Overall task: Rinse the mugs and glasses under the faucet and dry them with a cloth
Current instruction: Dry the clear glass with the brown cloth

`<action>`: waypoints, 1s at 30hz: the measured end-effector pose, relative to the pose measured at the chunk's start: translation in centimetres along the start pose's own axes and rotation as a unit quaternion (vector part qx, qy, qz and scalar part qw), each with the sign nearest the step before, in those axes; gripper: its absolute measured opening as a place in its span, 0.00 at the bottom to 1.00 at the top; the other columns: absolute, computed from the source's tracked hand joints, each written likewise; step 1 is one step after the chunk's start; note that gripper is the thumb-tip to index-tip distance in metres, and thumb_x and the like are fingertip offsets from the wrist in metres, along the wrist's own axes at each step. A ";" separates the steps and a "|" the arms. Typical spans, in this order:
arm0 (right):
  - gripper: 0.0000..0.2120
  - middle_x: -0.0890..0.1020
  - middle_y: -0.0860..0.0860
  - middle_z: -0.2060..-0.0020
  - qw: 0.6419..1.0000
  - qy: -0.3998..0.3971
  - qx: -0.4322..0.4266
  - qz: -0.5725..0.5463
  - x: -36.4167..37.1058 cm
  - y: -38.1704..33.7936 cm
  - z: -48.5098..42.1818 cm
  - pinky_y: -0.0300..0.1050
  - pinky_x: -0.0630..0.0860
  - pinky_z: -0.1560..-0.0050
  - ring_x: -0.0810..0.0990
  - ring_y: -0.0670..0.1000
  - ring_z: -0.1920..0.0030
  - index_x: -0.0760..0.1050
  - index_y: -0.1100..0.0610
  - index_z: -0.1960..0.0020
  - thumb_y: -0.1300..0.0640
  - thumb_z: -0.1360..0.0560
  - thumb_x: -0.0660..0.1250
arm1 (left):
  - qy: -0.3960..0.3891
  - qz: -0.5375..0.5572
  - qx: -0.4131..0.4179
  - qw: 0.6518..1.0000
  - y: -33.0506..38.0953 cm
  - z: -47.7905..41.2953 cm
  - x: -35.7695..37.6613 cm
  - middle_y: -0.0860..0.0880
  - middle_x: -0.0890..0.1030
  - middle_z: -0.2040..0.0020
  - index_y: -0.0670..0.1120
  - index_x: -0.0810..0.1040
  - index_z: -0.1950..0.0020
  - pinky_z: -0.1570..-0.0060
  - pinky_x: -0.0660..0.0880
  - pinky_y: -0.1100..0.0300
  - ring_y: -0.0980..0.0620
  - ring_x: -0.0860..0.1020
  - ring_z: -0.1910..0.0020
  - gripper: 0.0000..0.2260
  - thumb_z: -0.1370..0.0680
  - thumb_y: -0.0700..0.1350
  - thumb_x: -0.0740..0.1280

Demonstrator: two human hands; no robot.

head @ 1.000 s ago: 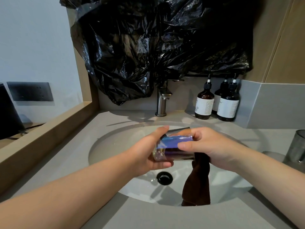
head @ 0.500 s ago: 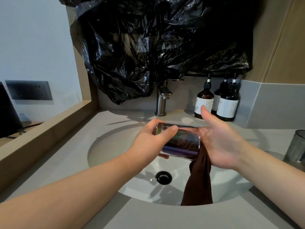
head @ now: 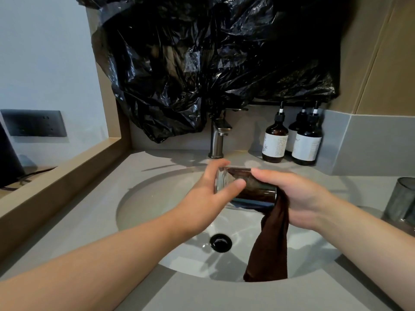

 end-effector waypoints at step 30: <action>0.20 0.82 0.63 0.47 0.998 0.010 -0.018 0.067 0.4 0.3 -0.1 0.52 0.77 0.43 0.81 0.61 0.46 0.78 0.66 0.42 0.60 0.32 0.66 | 0.034 0.088 -0.167 0.981 -1.9 -1.1 0.5 0.47 0.77 0.39 0.54 0.69 0.38 0.60 0.80 0.56 0.52 0.81 0.58 0.17 0.21 0.62 0.55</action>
Point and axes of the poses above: each hand's wrist, its own z-axis away from the middle knuckle, its own x-axis out of the palm, y = z × x, the point moved 7 cm from there along -z, towards the middle knuckle
